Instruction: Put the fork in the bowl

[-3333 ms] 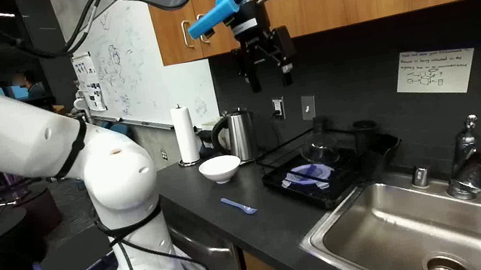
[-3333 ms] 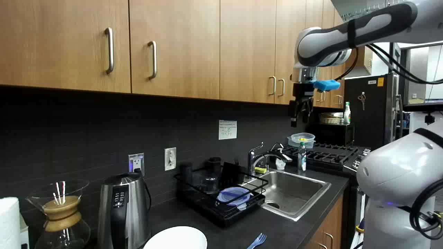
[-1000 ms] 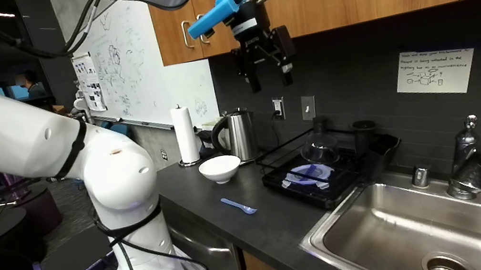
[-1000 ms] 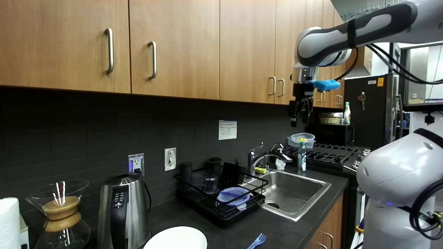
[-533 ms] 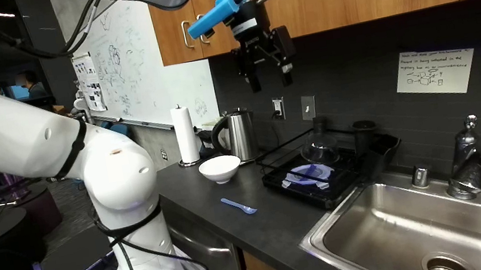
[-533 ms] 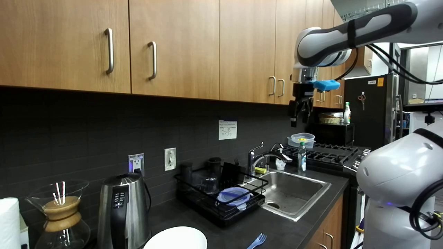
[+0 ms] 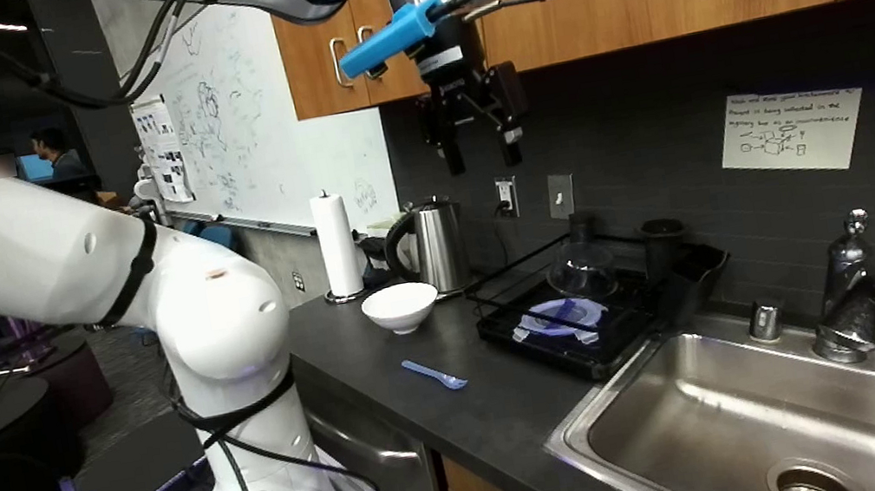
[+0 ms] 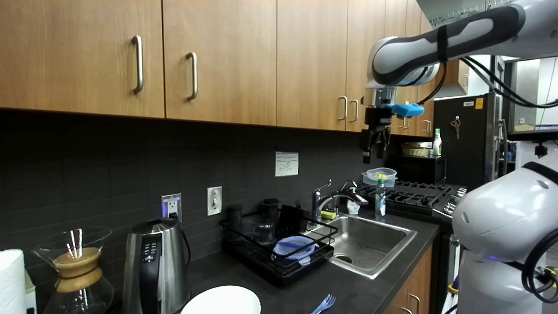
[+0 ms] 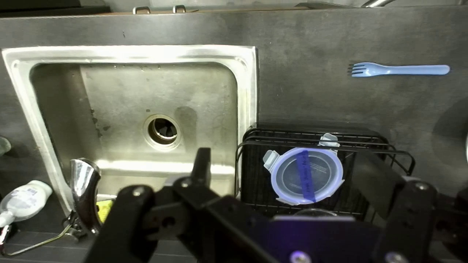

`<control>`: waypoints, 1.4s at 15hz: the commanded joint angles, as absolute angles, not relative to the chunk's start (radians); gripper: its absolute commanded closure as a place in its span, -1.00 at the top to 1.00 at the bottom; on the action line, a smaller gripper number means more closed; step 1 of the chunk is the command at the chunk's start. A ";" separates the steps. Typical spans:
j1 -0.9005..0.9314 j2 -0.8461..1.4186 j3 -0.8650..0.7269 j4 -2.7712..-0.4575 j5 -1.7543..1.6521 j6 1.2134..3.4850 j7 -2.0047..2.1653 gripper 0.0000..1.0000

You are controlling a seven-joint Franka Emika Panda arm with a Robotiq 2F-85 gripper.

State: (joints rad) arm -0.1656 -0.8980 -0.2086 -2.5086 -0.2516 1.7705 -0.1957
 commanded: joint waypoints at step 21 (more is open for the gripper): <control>0.159 -0.747 0.118 -2.804 0.082 2.202 0.032 1.00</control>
